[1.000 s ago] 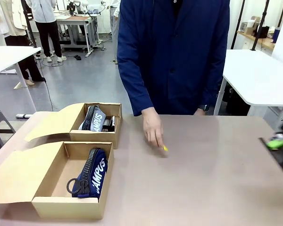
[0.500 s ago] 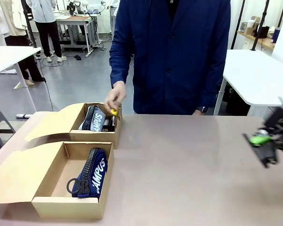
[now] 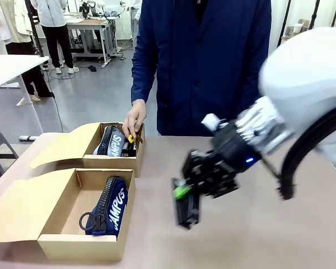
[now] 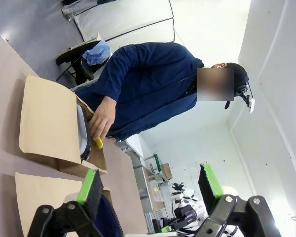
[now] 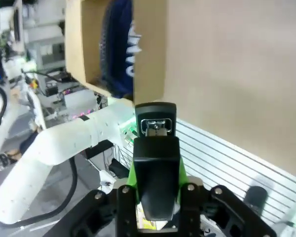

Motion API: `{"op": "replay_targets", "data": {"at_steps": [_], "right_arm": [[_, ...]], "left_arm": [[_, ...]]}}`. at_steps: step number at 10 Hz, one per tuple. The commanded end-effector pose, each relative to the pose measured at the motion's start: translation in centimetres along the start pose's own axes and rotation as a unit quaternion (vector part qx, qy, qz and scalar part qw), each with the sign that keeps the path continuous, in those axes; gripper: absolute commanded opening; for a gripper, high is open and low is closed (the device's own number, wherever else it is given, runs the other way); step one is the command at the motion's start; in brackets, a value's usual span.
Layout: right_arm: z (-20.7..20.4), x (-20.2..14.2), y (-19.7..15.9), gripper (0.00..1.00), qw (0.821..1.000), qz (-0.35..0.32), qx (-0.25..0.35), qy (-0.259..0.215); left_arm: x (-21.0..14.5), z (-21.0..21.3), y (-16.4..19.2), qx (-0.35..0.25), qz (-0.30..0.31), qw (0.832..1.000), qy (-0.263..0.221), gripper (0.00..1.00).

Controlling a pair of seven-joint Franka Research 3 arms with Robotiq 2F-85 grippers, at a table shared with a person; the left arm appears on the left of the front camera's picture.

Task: Place items inside the box.
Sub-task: Pick up a Pencil pouch or Stapler and place it inside the Mailer Box closest to the robot.

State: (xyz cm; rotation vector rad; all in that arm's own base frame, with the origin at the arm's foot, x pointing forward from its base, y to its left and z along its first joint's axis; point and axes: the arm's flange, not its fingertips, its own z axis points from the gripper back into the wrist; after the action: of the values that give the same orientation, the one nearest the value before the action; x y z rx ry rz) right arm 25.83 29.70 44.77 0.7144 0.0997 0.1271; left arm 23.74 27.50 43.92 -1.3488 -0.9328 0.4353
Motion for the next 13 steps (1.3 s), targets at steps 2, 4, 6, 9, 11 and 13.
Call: {"op": "replay_targets", "data": {"at_steps": [2,4,6,9,11,13], "right_arm": [[0.0,0.0,0.0,0.00,1.000,0.000,0.000,0.000],[0.0,0.0,0.0,0.00,1.000,0.000,0.000,0.000],[-0.6,0.5,0.1,0.32,1.000,0.008,0.004,0.007],[-4.9,7.3,11.6,0.32,0.999,-0.006,-0.023,0.026],[-9.0,10.1,17.8,0.32,0.995,-0.065,-0.054,0.044],[-14.2,12.0,21.4,0.32,0.988,-0.060,-0.128,0.067]], "left_arm": [[0.0,-0.1,0.0,-0.013,-0.011,1.000,-0.008,1.00],[0.0,-0.1,0.0,-0.013,-0.011,1.000,-0.008,1.00],[0.0,-0.1,0.0,-0.013,-0.011,1.000,-0.008,1.00],[0.0,-0.1,0.0,-0.013,-0.011,1.000,-0.008,1.00],[0.0,-0.1,0.0,-0.013,-0.011,1.000,-0.008,1.00],[0.0,-0.1,0.0,-0.013,-0.011,1.000,-0.008,1.00]]}}
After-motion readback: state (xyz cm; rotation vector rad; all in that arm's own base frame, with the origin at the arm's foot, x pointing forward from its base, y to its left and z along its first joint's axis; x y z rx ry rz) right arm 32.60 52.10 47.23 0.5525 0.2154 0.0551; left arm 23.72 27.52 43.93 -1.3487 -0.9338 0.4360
